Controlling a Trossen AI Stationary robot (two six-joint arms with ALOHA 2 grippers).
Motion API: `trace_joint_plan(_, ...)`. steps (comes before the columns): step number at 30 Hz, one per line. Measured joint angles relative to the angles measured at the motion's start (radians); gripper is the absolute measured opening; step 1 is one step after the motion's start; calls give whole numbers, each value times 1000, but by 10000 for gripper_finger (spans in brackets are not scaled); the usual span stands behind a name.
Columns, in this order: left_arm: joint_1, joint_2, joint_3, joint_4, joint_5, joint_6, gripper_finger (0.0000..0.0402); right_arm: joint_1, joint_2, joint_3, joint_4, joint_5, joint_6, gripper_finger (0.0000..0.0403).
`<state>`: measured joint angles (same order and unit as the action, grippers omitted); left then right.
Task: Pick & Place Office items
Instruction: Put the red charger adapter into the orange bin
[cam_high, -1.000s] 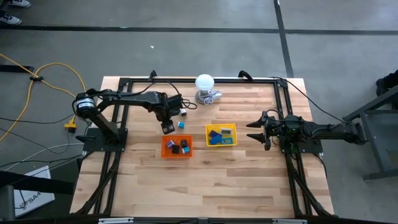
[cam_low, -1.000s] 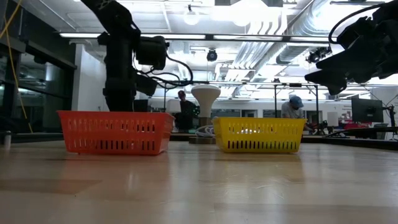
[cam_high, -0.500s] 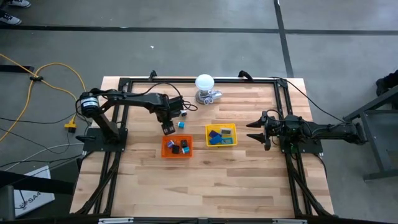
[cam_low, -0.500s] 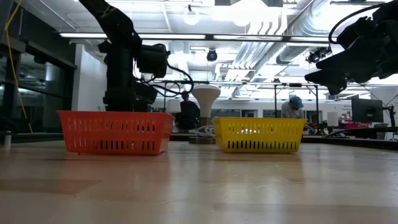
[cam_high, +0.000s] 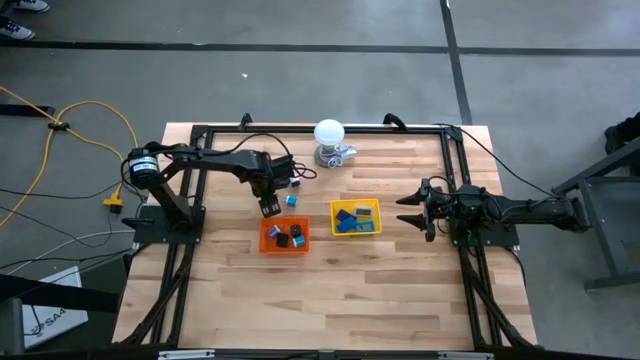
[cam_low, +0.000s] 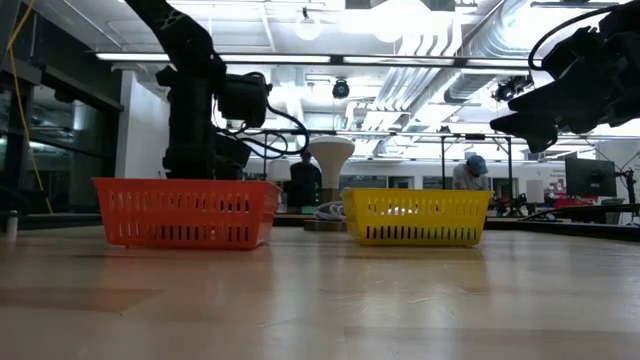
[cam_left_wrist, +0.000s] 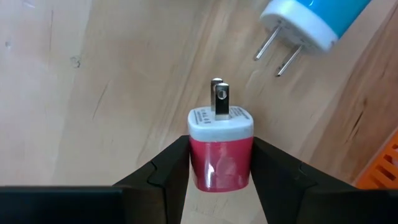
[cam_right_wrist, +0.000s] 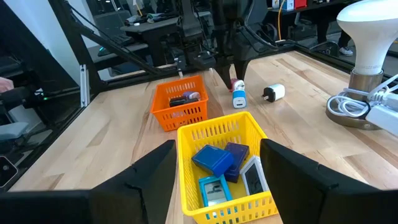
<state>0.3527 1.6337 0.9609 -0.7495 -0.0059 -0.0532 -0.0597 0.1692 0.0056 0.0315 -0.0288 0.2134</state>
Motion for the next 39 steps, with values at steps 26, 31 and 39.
trace_joint_plan(26,70,-89,-4,5,4,79,129,0,0,0,0,0,0,220)
trace_joint_plan(31,106,-197,-4,-32,33,109,129,0,0,0,0,0,0,220)
trace_joint_plan(39,-19,-364,61,-69,31,73,128,0,0,0,0,0,0,220)
